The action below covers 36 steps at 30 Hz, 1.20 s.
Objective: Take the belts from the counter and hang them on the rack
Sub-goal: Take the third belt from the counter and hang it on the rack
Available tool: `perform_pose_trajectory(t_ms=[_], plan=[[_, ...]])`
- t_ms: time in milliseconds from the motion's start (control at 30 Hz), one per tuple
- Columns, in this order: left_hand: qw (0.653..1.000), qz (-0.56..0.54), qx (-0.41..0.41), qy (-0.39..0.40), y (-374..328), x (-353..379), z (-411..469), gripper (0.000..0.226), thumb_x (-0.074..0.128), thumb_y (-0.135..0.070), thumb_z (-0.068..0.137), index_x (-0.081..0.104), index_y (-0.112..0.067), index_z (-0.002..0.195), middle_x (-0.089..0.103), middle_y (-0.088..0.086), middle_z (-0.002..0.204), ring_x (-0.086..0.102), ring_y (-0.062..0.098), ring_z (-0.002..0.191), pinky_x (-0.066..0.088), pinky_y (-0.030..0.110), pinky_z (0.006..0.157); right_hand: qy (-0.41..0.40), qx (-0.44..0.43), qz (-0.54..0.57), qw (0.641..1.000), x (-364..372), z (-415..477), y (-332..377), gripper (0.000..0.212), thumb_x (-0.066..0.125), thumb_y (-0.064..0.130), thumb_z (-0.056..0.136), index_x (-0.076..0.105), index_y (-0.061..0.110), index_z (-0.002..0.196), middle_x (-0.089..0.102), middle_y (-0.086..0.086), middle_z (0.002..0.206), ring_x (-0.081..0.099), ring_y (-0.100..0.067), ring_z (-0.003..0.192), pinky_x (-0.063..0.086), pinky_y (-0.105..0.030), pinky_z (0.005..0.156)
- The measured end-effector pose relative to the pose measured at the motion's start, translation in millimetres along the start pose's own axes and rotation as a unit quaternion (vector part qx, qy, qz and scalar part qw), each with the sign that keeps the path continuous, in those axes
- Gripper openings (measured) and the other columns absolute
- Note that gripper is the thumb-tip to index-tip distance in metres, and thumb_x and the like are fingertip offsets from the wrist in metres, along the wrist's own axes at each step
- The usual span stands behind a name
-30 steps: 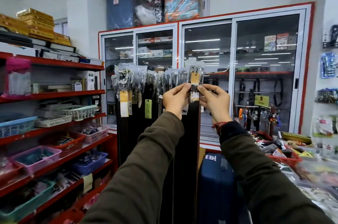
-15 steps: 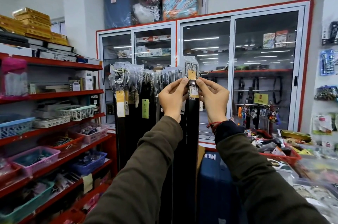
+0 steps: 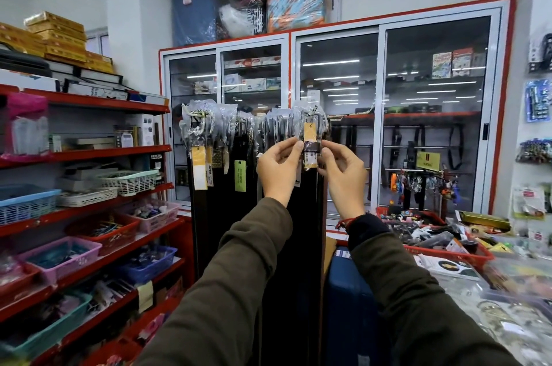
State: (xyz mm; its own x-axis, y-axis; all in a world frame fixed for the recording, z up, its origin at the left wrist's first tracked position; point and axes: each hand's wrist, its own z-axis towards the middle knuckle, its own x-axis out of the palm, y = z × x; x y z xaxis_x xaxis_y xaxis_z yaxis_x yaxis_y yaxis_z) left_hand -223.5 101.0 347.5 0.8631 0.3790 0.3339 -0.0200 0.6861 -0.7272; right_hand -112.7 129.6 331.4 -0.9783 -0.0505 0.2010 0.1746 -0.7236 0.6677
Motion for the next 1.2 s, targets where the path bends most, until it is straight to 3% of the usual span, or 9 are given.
perform_pose_trajectory(t_ms=[100,233,367,567,833,1000,1200], plan=[[0.982,0.138,0.126,0.017,7.3,-10.7,-10.4,0.034,0.064,-0.019,0.099,0.065,-0.012,0.132,0.070,0.005,0.129,0.067,0.003,0.108,0.053,0.016,0.097,-0.008,-0.075,-0.082,0.994,-6.2,-10.6,-11.5,0.035,0.046,0.022,0.108,0.061,0.012,0.137,0.066,-0.005,0.137,0.060,-0.016,0.129,0.050,-0.045,0.109],[0.906,0.321,0.262,0.087,22.0,-29.6,-18.7,0.045,0.045,-0.028,0.108,0.045,-0.023,0.152,0.043,-0.008,0.159,0.033,0.008,0.150,0.027,0.022,0.122,0.084,-0.118,-0.116,0.983,-11.3,-21.6,-27.1,0.047,0.035,0.028,0.110,0.036,0.019,0.156,0.035,0.005,0.164,0.025,-0.004,0.154,0.021,-0.040,0.129],[0.836,0.439,0.277,0.177,25.7,-40.7,-16.4,0.053,0.035,-0.027,0.110,0.023,-0.021,0.161,0.017,-0.008,0.171,0.005,0.015,0.160,0.008,0.039,0.130,0.155,-0.139,-0.209,0.955,-11.2,-18.8,-34.7,0.053,0.032,0.032,0.109,0.022,0.028,0.161,0.014,0.014,0.171,-0.001,-0.006,0.159,0.005,-0.047,0.131],[0.772,0.559,0.246,0.180,20.4,-43.7,-3.0,0.057,0.029,-0.036,0.109,0.014,-0.024,0.163,0.007,-0.010,0.172,0.000,0.020,0.160,0.005,0.047,0.129,0.205,-0.116,-0.339,0.911,-7.8,-3.6,-27.8,0.059,0.034,0.028,0.109,0.010,0.029,0.163,0.003,0.015,0.172,-0.007,-0.015,0.160,-0.003,-0.052,0.129],[0.751,0.574,0.279,0.169,13.4,-57.7,-8.2,0.054,0.030,-0.033,0.109,0.025,-0.021,0.161,0.017,-0.008,0.171,0.006,0.018,0.160,0.005,0.046,0.129,0.179,-0.116,-0.353,0.911,-0.3,-16.2,-24.2,0.059,0.036,0.032,0.109,0.012,0.025,0.163,0.006,0.008,0.173,-0.003,-0.017,0.160,0.008,-0.053,0.129],[0.766,0.547,0.325,0.096,7.6,-91.5,-13.0,0.055,0.034,-0.030,0.107,0.027,-0.019,0.160,0.020,-0.003,0.170,0.007,0.019,0.160,0.002,0.048,0.129,0.099,-0.181,-0.345,0.916,18.0,-38.4,-27.8,0.058,0.037,0.033,0.109,0.018,0.022,0.162,0.007,0.006,0.173,-0.002,-0.018,0.161,0.007,-0.049,0.130],[0.778,0.516,0.355,0.039,-2.8,-151.5,-6.1,0.059,0.034,-0.031,0.106,0.020,-0.017,0.162,0.014,0.000,0.172,0.003,0.020,0.160,-0.001,0.049,0.129,0.131,-0.236,-0.289,0.918,78.0,-63.3,-21.4,0.056,0.038,0.033,0.108,0.024,0.019,0.161,0.014,0.003,0.172,0.002,-0.014,0.161,0.014,-0.051,0.129]])
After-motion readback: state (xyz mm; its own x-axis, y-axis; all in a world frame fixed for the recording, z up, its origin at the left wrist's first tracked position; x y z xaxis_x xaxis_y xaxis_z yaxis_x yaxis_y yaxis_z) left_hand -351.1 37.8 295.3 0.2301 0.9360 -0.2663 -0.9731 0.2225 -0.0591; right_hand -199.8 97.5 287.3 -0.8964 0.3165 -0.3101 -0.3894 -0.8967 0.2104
